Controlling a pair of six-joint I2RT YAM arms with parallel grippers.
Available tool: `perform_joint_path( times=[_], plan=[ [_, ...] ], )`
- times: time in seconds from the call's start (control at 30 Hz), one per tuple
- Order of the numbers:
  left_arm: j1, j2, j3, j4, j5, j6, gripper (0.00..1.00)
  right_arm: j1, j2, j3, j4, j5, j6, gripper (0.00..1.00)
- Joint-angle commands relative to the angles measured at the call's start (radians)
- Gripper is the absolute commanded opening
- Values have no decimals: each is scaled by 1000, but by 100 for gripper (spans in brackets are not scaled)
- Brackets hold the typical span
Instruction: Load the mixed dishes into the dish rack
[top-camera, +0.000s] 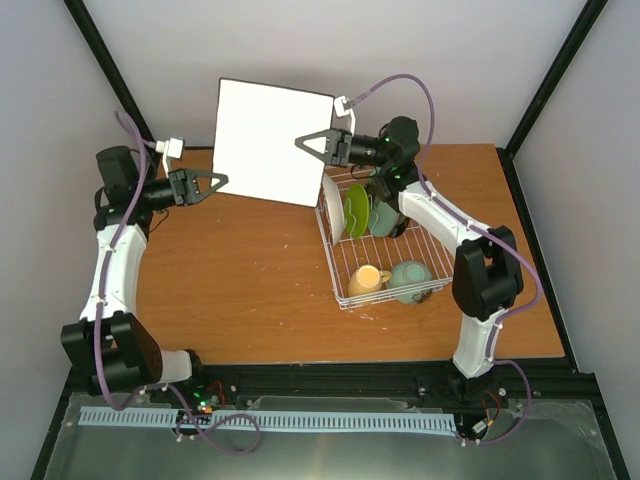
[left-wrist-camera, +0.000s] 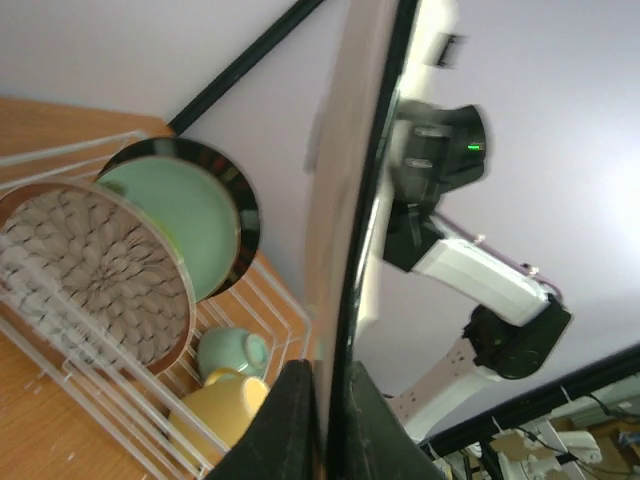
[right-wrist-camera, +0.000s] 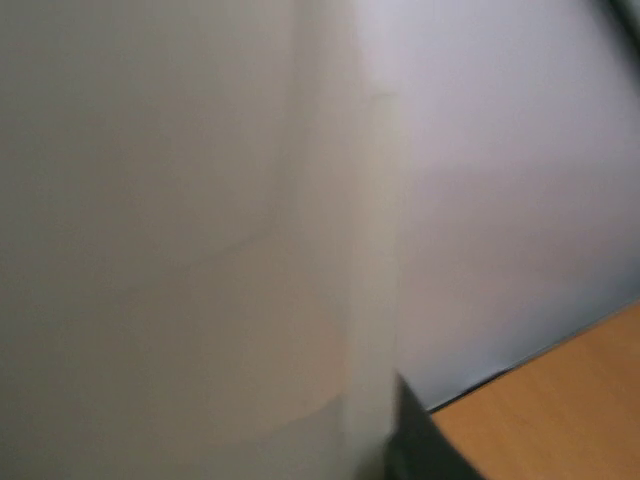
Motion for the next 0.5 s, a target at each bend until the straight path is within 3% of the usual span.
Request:
perform_joint_path(
  times=[0.0, 0.17, 0.27, 0.4, 0.43, 0.47],
  plan=[
    [-8, -46, 39, 87, 58, 5, 1, 35, 3, 48, 41, -47, 20, 3],
    [-7, -31, 62, 45, 9, 47, 1, 37, -31, 41, -45, -38, -59, 3],
    [-8, -22, 85, -17, -26, 91, 11, 35, -55, 36, -113, -18, -121, 3],
    [-8, -2, 133, -131, -122, 176, 46, 30, -89, 9, -178, 35, -178, 3],
    [-7, 2, 142, -151, -144, 191, 63, 26, -97, 1, -193, 49, -196, 3],
    [-7, 5, 154, -171, -172, 205, 90, 23, -105, -11, -199, 68, -203, 3]
  ],
)
